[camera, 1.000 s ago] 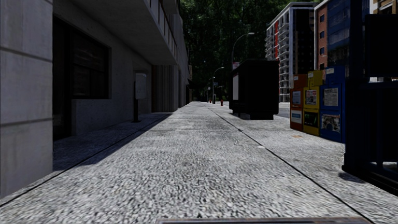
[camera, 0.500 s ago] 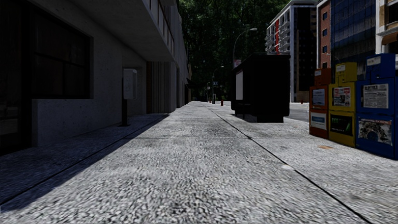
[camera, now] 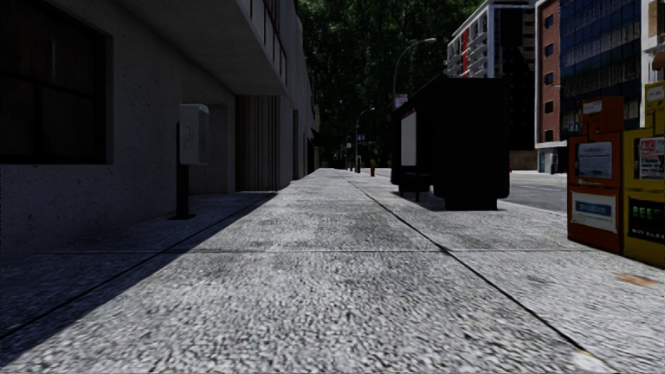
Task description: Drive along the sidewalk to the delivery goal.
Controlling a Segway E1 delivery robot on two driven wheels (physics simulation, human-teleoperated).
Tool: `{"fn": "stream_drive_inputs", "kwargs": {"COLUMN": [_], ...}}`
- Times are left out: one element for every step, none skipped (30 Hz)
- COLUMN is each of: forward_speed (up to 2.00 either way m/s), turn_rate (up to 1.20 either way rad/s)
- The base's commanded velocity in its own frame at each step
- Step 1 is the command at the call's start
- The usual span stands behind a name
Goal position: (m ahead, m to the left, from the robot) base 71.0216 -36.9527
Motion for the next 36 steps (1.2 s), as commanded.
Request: {"fn": "stream_drive_inputs", "kwargs": {"forward_speed": [2.0,2.0,2.0,2.0,2.0,2.0,2.0,2.0,2.0,2.0,2.0,2.0,2.0,2.0,2.0,2.0,2.0,2.0,2.0,2.0,2.0,2.0,2.0,2.0,2.0,2.0,2.0,2.0,2.0,2.0,2.0,2.0,2.0,2.0,2.0,2.0], "turn_rate": [0.0,0.0,0.0,0.0,0.0,0.0,0.0,0.0,0.0,0.0,0.0,0.0,0.0,0.0,0.0,0.0,0.0,0.0,0.0,0.0,0.0,0.0,0.0,0.0,0.0,0.0,0.0,0.0,0.0,0.0,0.0,0.0,0.0,0.0,0.0,0.0]}}
